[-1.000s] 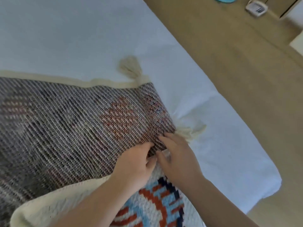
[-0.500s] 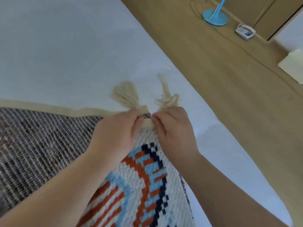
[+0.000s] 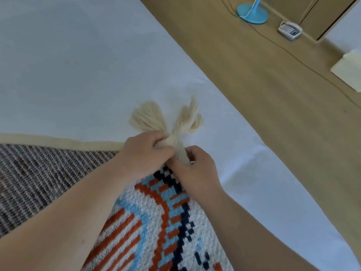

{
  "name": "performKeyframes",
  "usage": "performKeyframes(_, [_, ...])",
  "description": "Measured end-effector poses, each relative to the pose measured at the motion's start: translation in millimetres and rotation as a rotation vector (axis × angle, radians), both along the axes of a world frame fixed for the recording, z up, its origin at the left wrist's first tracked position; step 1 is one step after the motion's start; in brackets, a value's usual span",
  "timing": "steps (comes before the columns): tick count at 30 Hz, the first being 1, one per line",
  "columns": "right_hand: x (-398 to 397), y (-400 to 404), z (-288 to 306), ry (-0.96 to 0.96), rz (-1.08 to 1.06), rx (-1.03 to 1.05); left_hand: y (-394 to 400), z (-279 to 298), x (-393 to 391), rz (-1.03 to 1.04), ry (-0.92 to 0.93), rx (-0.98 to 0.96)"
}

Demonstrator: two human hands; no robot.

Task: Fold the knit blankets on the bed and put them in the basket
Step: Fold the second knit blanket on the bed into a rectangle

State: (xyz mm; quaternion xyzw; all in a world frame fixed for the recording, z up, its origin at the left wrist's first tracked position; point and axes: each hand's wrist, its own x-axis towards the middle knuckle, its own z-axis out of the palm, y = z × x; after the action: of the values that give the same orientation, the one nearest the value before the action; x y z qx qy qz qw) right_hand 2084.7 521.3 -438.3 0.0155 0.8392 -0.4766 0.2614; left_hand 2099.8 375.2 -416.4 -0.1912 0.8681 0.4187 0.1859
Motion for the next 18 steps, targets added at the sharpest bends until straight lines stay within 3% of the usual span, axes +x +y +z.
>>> performKeyframes(4, [-5.8,1.0,20.7,-0.226,0.036,-0.392,-0.7,18.5,-12.0,0.096,0.025,0.257])
performKeyframes(6, [-8.8,2.6,27.7,-0.263,0.047,-0.475,0.5,27.1,-15.9,0.150,0.058,0.376])
performKeyframes(11, [-17.9,6.9,44.6,0.192,-0.167,-0.399,6.4,43.3,-25.4,0.164,0.169,0.532])
performKeyframes(18, [-24.8,14.2,52.9,0.246,-0.258,-0.496,20.0,57.6,-36.0,0.164,0.277,0.600])
